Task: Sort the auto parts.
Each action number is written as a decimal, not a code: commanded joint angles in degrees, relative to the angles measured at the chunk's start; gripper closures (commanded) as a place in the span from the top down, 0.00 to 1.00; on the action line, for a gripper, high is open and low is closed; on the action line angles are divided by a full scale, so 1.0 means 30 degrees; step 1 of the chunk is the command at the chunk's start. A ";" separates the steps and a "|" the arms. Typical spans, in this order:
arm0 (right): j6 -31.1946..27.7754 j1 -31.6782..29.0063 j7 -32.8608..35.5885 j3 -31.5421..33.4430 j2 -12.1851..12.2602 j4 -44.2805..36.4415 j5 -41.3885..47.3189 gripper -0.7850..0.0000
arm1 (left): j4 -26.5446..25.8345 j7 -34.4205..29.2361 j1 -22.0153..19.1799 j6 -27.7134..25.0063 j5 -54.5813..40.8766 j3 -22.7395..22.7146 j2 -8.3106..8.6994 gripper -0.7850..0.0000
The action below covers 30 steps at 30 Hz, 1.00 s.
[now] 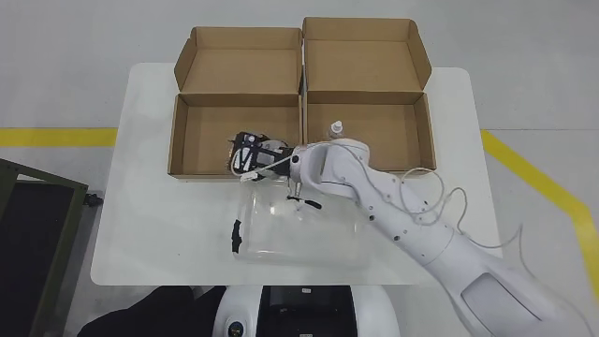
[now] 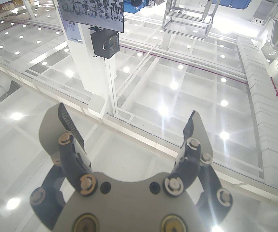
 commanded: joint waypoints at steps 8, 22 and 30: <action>0.0590 0.1209 0.0786 -0.0871 -0.1000 0.2497 0.0443 0.00 | 0.0000 0.0000 0.0000 0.0000 0.0000 0.0000 0.0000 1.00; 0.1008 0.2138 0.1250 -0.1676 -0.2227 0.5032 0.0196 0.14 | 0.0000 0.0000 0.0000 0.0000 0.0000 0.0000 0.0000 1.00; 0.0991 0.2429 0.1315 -0.1832 -0.2750 0.6151 -0.0095 0.31 | 0.0000 0.0000 0.0000 0.0000 0.0000 0.0000 0.0000 1.00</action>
